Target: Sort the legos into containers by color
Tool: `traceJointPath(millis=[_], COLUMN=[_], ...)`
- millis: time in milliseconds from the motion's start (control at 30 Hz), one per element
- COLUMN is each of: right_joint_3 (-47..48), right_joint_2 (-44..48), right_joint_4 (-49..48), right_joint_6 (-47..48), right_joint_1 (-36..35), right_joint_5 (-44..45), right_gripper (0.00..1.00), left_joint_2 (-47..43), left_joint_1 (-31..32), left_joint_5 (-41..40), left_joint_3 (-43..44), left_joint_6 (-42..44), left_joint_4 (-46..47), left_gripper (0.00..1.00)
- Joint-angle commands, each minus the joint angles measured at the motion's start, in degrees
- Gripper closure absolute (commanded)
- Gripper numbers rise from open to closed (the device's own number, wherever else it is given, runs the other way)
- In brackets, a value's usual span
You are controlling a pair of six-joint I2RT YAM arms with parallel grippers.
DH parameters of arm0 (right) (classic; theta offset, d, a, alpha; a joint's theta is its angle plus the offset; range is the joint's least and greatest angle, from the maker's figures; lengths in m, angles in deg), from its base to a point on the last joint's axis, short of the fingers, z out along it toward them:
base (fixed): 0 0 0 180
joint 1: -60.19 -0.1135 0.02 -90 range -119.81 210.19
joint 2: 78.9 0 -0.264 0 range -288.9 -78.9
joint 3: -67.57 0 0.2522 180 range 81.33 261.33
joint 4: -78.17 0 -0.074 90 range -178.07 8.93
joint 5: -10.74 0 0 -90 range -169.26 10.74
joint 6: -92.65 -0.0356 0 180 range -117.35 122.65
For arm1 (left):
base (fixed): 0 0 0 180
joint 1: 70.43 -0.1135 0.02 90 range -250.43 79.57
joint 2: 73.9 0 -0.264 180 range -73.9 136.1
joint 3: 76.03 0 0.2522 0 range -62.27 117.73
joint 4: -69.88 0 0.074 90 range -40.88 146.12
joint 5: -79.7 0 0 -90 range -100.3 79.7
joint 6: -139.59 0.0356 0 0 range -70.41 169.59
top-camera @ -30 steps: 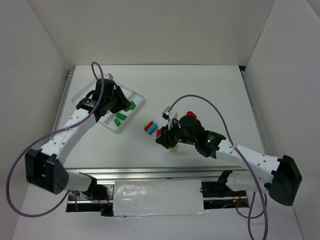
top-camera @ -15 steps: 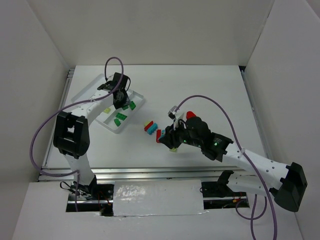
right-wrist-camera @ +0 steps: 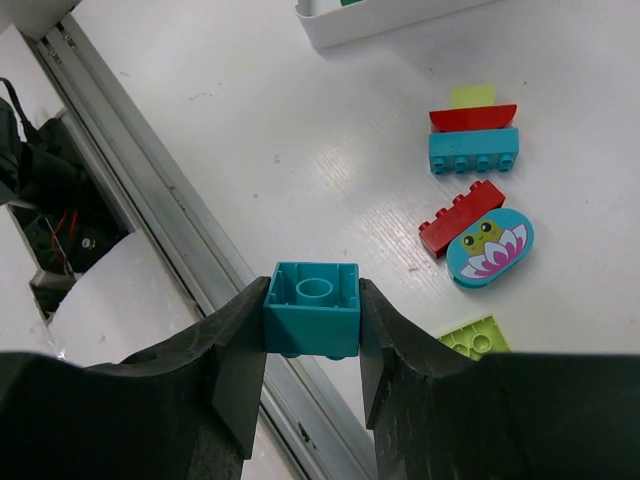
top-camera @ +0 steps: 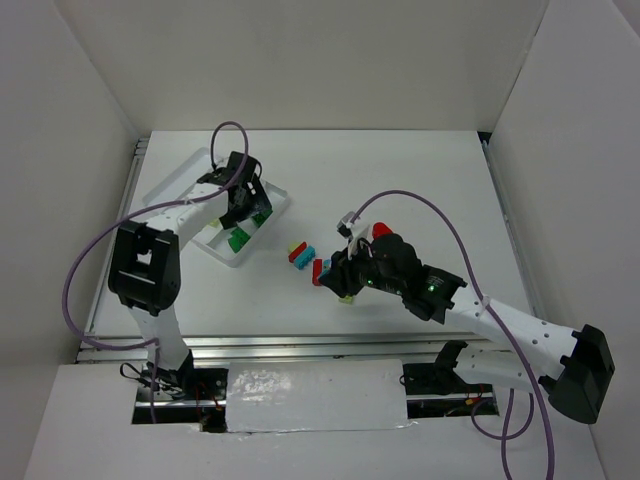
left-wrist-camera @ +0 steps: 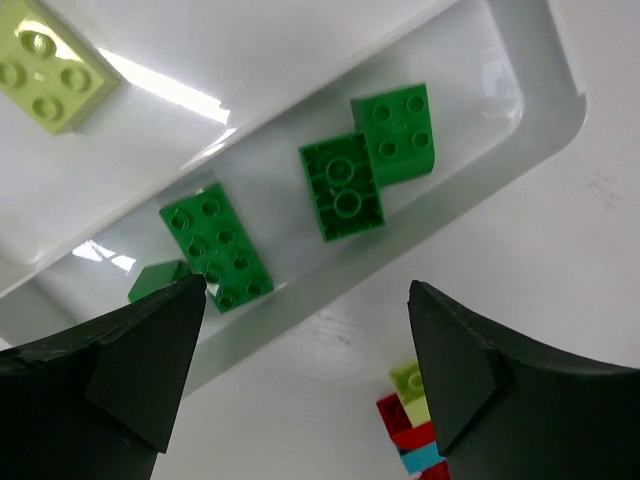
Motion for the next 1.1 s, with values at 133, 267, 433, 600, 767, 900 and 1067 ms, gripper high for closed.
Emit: traceJointPath(millis=[133,267,433,600,767,900,1067], right_joint_3=[-0.2,0.2,2.8,5.0,7.0,9.0,9.2], right_joint_2=[2.8,5.4,5.3,4.9,4.9,4.2,3.4], right_joint_4=[-5.0,-8.1,-10.9,-14.8,-14.8,-10.6,-11.3], right_joint_6=[-5.2,-7.6,-16.2,-27.2,-40.5,-48.1,-54.5], right_joint_1=[0.7,4.0,9.6,12.9,13.0,12.7,10.2], right_joint_5=[-2.9,-11.9,-22.1,-31.1,-29.6,-27.4,-25.8], right_gripper=[1.0,1.0,1.0,1.0,1.0,1.0,1.0], left_joint_2=[-20.6,-32.5,-48.5,-59.7,-68.4,-69.4,-65.4], left_joint_1=[0.4,0.7,5.3,8.8,12.8,15.8,22.3], left_joint_5=[21.1,45.8,56.7,59.1,51.1,47.2,38.5], left_joint_3=[-13.2,-25.0,-34.9,-42.9,-48.0,-52.0,-46.4], left_joint_6=[5.2,7.0,7.0,10.0,18.1,23.6,33.3], left_joint_4=[14.3,29.6,45.1,53.3,55.2,61.6,57.4], left_gripper=[0.05,0.08,0.08,0.01,0.0,0.0,0.01])
